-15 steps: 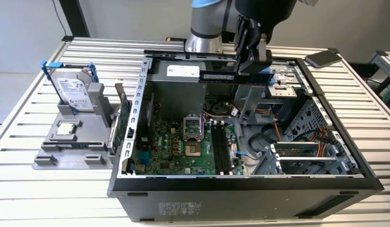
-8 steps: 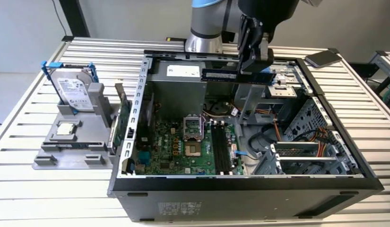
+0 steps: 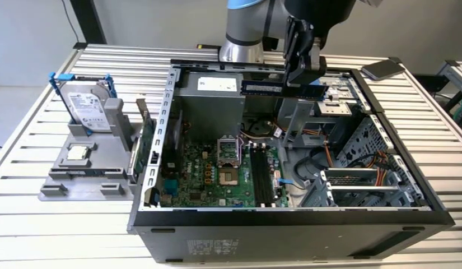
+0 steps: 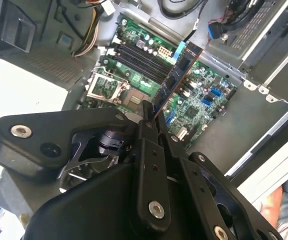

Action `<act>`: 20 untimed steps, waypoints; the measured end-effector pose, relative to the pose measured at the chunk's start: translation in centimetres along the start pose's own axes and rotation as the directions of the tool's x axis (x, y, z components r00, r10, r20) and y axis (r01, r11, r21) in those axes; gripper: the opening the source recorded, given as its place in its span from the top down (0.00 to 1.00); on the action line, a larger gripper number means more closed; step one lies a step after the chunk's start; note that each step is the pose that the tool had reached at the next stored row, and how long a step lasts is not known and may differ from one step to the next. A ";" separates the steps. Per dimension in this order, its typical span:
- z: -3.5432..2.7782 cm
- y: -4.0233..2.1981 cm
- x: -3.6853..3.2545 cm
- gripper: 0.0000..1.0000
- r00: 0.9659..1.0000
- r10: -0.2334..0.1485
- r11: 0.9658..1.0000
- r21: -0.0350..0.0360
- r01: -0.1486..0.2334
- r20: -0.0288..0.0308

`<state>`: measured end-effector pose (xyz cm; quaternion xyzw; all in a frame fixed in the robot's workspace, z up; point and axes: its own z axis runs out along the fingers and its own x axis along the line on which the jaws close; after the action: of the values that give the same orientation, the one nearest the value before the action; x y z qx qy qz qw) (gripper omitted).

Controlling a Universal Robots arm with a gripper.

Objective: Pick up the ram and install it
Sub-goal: 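Pick up the ram and move it above insertion slot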

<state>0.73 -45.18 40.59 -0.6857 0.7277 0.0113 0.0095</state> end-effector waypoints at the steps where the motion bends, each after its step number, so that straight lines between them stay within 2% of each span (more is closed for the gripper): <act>1: 0.00 0.00 0.00 1.00 1.000 0.000 1.000 0.000 0.000 -0.003; 13: 0.00 0.00 0.00 1.00 1.000 0.005 1.000 0.000 -0.005 -0.005; 20: 0.00 0.00 0.00 1.00 0.998 0.068 0.998 0.002 -0.068 -0.005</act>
<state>0.73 -45.18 40.59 -0.6607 0.7505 0.0092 0.0080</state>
